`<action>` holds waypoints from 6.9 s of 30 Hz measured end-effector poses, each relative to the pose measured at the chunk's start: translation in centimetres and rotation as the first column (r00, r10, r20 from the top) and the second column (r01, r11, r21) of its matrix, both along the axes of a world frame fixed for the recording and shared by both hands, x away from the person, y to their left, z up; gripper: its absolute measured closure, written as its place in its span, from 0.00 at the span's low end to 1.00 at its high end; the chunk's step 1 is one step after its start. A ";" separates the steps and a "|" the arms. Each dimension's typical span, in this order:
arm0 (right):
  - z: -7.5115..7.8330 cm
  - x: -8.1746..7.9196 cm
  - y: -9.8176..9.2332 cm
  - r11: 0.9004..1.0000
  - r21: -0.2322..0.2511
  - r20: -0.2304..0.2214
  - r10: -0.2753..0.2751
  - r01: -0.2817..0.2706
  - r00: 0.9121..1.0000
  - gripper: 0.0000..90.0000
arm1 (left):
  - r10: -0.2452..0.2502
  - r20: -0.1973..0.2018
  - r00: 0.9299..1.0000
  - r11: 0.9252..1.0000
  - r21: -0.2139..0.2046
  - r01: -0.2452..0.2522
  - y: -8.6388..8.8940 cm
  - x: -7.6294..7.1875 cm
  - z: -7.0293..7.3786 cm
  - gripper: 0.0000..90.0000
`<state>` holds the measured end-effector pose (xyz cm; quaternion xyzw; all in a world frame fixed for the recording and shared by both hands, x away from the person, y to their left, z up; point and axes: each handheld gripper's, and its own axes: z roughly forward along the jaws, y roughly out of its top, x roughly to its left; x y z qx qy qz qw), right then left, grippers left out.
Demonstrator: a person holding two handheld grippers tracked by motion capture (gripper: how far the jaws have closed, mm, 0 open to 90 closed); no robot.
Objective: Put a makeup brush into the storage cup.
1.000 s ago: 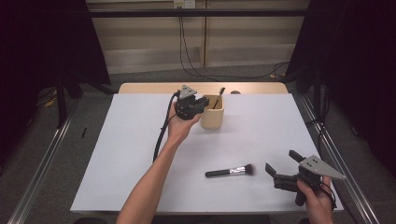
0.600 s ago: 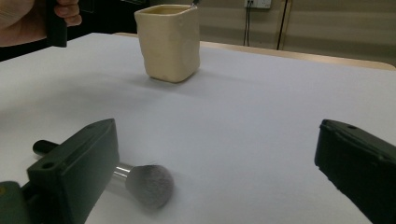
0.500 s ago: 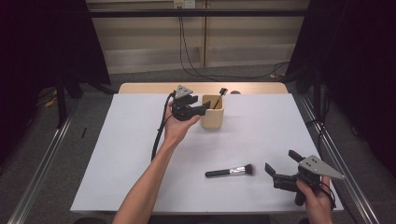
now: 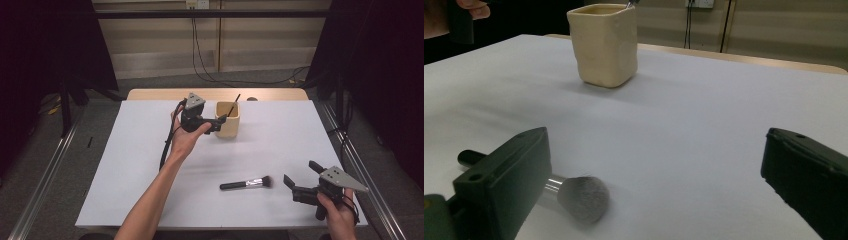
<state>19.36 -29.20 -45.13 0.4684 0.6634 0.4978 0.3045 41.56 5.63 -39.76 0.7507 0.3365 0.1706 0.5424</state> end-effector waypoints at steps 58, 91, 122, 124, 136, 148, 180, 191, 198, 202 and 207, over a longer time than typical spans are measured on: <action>0.0 0.0 -0.2 1.000 -0.001 -0.006 -0.019 0.019 1.000 0.00 | 0.200 0.041 0.979 0.978 -0.072 -0.196 16.5 -7.4 -1.0 0.05; 0.0 -0.2 0.0 0.999 0.004 -0.012 -0.035 0.035 0.999 0.00 | 0.200 0.058 0.978 0.980 -0.019 -0.199 20.2 -15.6 -3.0 0.04; 0.2 -0.5 0.9 0.999 -0.016 0.008 0.042 -0.042 0.999 0.00 | 0.165 0.088 0.982 0.986 -0.007 -0.165 19.7 -17.0 -3.3 0.04; 0.2 -0.2 1.3 0.997 -0.020 0.006 0.069 -0.069 0.998 0.00 | 0.167 0.098 0.981 0.986 -0.001 -0.168 19.8 -17.1 -3.3 0.04; 0.4 2.0 3.5 0.983 -0.041 -0.027 0.176 -0.177 0.984 0.00 | 0.177 0.080 0.981 0.984 -0.004 -0.177 20.0 -17.1 -3.5 0.04; 1.5 4.3 4.1 0.974 -0.047 -0.056 0.218 -0.220 0.974 0.00 | 0.183 0.083 0.980 0.983 -0.002 -0.184 20.4 -17.3 -3.5 0.04; 3.0 10.1 7.7 0.906 -0.069 -0.280 0.384 -0.417 0.880 0.04 | 0.203 0.093 0.975 0.979 0.010 -0.205 21.2 -17.2 -3.6 0.04; 3.4 11.1 8.3 0.831 -0.097 -0.449 0.455 -0.548 0.769 0.04 | 0.201 0.087 0.976 0.979 0.017 -0.203 21.2 -17.1 -3.7 0.04; 3.5 11.9 8.8 0.792 -0.101 -0.530 0.469 -0.602 0.706 0.04 | 0.200 0.091 0.976 0.979 0.024 -0.203 21.4 -17.1 -3.7 0.04; 3.4 12.2 9.4 0.753 -0.118 -0.597 0.467 -0.648 0.652 0.05 | 0.196 0.094 0.976 0.979 0.032 -0.200 21.4 -17.1 -3.7 0.04; 3.0 12.3 10.1 0.690 -0.139 -0.656 0.474 -0.710 0.588 0.05 | 0.187 0.094 0.978 0.981 0.030 -0.191 21.3 -17.1 -3.7 0.04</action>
